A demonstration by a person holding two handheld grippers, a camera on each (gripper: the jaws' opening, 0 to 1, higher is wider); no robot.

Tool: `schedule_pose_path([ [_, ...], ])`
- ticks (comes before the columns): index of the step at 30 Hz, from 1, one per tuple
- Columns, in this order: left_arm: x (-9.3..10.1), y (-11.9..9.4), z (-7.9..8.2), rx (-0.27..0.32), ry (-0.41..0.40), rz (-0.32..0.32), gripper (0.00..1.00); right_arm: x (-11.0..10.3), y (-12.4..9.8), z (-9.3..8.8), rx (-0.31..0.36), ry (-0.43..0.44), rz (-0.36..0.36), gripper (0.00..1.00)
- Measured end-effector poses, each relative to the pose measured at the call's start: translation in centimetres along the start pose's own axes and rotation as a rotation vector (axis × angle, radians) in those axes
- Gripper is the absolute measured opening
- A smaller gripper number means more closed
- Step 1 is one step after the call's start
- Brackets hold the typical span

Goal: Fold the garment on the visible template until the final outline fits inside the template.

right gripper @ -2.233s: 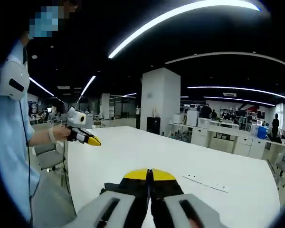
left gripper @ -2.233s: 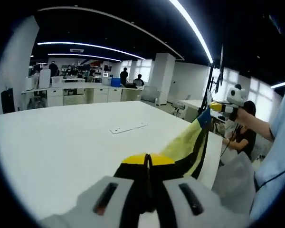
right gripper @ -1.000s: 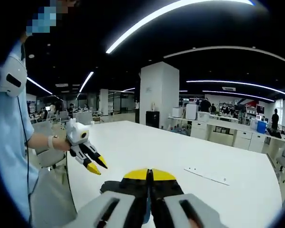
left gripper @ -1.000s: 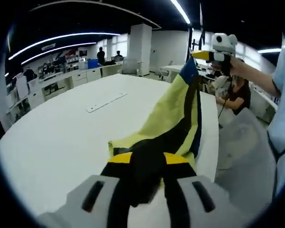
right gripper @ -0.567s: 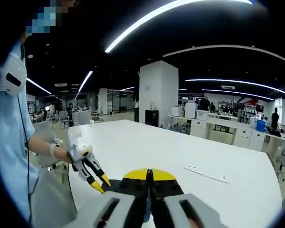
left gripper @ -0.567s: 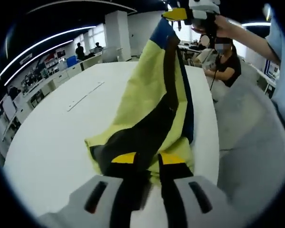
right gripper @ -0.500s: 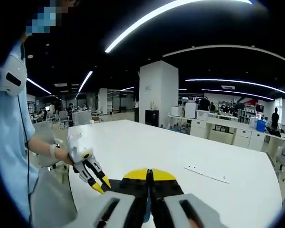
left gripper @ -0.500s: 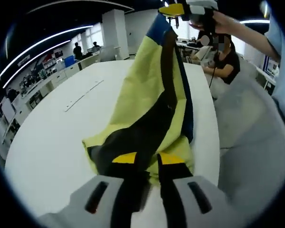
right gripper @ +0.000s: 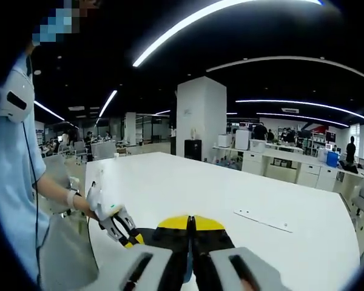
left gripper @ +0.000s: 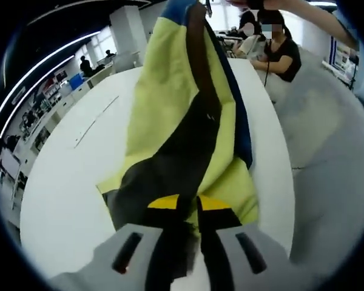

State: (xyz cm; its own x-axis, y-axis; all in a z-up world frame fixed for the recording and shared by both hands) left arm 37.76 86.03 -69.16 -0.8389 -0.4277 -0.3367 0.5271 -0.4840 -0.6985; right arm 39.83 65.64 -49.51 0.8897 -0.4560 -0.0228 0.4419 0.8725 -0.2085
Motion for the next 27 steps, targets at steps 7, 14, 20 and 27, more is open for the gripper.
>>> schedule_pose_path([
  [7, 0.4, 0.2, 0.1, 0.004, -0.017, -0.005, 0.04, -0.1, -0.1, -0.2, -0.014, -0.003, -0.003, 0.00],
  [14, -0.1, 0.0, -0.3, -0.002, -0.049, 0.001, 0.00, -0.1, -0.3, -0.4, -0.009, 0.005, -0.008, 0.00],
  [20, -0.5, -0.3, -0.3, 0.005, -0.086, 0.008, 0.00, -0.1, -0.5, -0.7, -0.014, 0.009, -0.012, 0.00],
  [27, -1.5, -1.6, 0.5, 0.073, -0.225, 0.009, 0.00, 0.1, -0.9, -1.1, -0.020, 0.020, -0.026, 0.00],
])
Point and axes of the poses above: the point that each gripper's makers call its tool centre point, and the gripper's own axes: y roughly forward along the fingers, x roughly to its right, z roughly out of its top, the point moved 5 cm from there along -y, roughly backward along the fingers, and after that the axes turned 11 degrees about z, right-handed, at the moved point
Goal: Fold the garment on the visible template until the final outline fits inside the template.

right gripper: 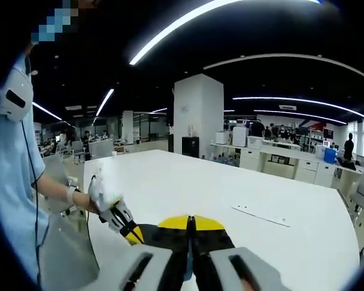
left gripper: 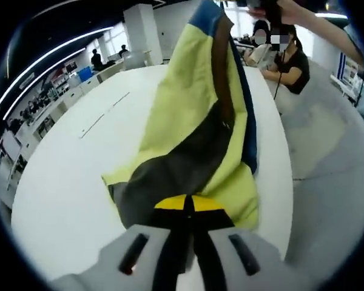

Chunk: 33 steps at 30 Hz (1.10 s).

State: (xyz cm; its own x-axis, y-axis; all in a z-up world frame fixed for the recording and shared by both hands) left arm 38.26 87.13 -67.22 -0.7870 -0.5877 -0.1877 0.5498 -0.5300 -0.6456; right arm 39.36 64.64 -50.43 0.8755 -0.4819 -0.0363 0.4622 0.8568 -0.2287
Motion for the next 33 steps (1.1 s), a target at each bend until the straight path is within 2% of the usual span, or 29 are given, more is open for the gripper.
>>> schedule_pose_path([
  [2, -0.7, -0.9, 0.6, 0.026, -0.025, 0.014, 0.00, 0.2, -0.2, -0.3, -0.001, 0.009, -0.005, 0.00],
  [4, -1.4, -1.7, 0.8, 0.027, -0.002, 0.041, 0.00, 0.3, -0.3, -0.4, -0.004, 0.011, -0.009, 0.00],
  [6, -2.2, -2.6, 1.1, 0.046, -0.024, 0.059, 0.00, 0.4, -0.5, -0.6, -0.006, 0.017, -0.016, 0.00],
  [10, -3.5, -4.0, 1.4, 0.067, -0.048, 0.097, 0.00, 0.7, -1.0, -1.1, -0.008, 0.028, -0.030, 0.00],
  [13, -4.5, -5.3, 1.6, 0.097, -0.095, 0.125, 0.00, 0.9, -1.2, -1.6, -0.014, 0.040, -0.038, 0.00],
  [17, -5.9, -6.9, 1.7, 0.113, -0.103, 0.169, 0.00, 1.1, -1.2, -2.2, -0.023, 0.054, -0.045, 0.00],
  [27, -8.9, -9.8, 2.2, 0.138, -0.149, 0.248, 0.00, 1.8, 0.2, -1.7, -0.010, 0.062, -0.027, 0.00],
  [31, -10.3, -10.3, 2.5, 0.166, -0.218, 0.246, 0.00, 2.6, 1.1, -1.4, -0.001, 0.065, -0.017, 0.00],
  [33, -10.7, -10.4, 2.5, 0.172, -0.217, 0.251, 0.00, 3.1, 1.7, -1.4, 0.000, 0.067, -0.011, 0.00],
])
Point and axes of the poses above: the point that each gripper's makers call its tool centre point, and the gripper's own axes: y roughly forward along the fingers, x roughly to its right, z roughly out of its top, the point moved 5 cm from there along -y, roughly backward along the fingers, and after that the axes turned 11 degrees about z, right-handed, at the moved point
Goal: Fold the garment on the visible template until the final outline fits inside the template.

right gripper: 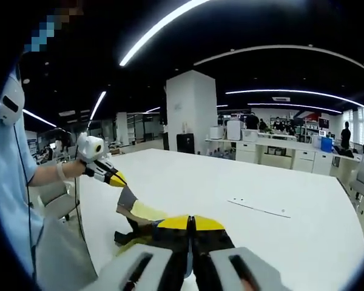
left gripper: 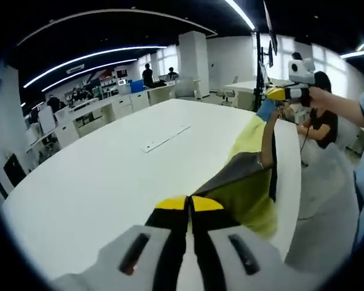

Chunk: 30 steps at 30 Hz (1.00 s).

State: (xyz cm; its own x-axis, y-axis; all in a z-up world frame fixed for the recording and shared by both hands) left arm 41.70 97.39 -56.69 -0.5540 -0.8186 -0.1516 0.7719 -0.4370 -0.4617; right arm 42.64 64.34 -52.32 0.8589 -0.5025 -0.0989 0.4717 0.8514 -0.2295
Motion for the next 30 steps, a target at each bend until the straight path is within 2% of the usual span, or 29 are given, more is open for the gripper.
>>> schedule_pose_path([
  [6, -1.5, 0.7, 0.0, 0.006, -0.063, -0.003, 0.00, 1.4, 1.7, 0.0, -0.003, 0.010, 0.017, 0.00],
  [16, -3.8, 2.4, -1.0, -0.027, -0.101, -0.002, 0.00, 4.4, 4.7, -0.9, -0.013, 0.046, 0.035, 0.00],
  [19, -4.7, 3.6, -1.3, -0.036, -0.120, -0.009, 0.00, 5.8, 5.8, -1.3, -0.023, 0.059, 0.032, 0.00],
  [22, -5.4, 5.0, -1.7, -0.034, -0.198, -0.035, 0.00, 7.6, 7.0, -1.6, -0.008, 0.119, 0.028, 0.00],
  [23, -5.8, 5.4, -2.1, -0.056, -0.204, -0.028, 0.00, 8.1, 7.4, -1.8, -0.009, 0.130, 0.034, 0.00],
  [25, -6.2, 6.5, -2.5, -0.060, -0.191, -0.032, 0.00, 8.9, 7.9, -2.2, -0.019, 0.134, 0.029, 0.00],
  [27, -6.6, 7.7, -3.3, -0.084, -0.254, -0.049, 0.00, 9.8, 8.6, -2.8, -0.028, 0.160, 0.024, 0.00],
  [30, -7.4, 9.5, -3.9, -0.097, -0.258, -0.052, 0.00, 10.8, 9.6, -3.7, -0.040, 0.180, 0.014, 0.00],
])
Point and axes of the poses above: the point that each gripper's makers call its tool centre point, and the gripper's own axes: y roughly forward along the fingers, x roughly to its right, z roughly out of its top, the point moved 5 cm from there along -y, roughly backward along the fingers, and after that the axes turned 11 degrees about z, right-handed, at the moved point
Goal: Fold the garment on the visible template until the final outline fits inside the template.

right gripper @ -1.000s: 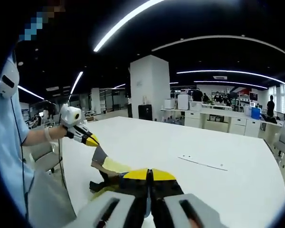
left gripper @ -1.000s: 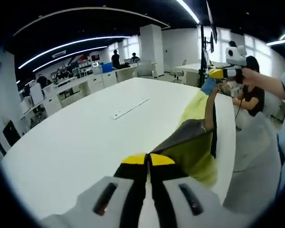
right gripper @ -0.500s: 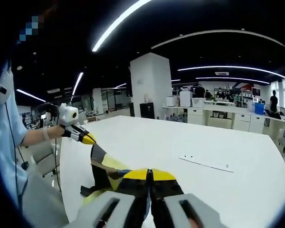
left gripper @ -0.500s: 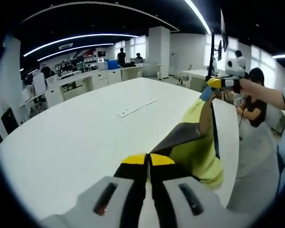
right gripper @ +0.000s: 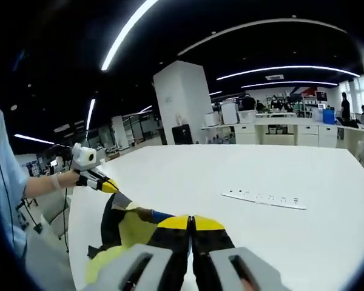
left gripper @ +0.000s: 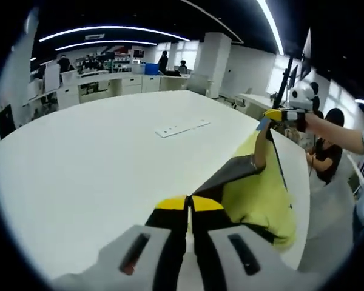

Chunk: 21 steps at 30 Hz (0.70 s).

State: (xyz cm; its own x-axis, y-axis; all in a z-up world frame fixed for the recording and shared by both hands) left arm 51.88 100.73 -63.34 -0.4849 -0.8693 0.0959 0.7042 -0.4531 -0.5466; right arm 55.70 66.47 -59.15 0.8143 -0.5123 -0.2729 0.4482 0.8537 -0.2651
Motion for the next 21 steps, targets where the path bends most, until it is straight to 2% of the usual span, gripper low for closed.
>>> schedule_pose_path([
  [8, -1.7, 4.2, -1.7, -0.090, -0.022, -0.024, 0.00, 3.3, 2.5, -2.2, -0.036, 0.074, -0.022, 0.00],
  [15, -2.9, 6.7, -2.5, -0.123, -0.052, -0.033, 0.00, 5.8, 4.2, -3.9, -0.069, 0.121, -0.033, 0.00],
  [21, -3.9, 8.2, -3.2, -0.146, -0.167, -0.031, 0.00, 7.8, 5.8, -5.2, -0.100, 0.153, -0.050, 0.00],
])
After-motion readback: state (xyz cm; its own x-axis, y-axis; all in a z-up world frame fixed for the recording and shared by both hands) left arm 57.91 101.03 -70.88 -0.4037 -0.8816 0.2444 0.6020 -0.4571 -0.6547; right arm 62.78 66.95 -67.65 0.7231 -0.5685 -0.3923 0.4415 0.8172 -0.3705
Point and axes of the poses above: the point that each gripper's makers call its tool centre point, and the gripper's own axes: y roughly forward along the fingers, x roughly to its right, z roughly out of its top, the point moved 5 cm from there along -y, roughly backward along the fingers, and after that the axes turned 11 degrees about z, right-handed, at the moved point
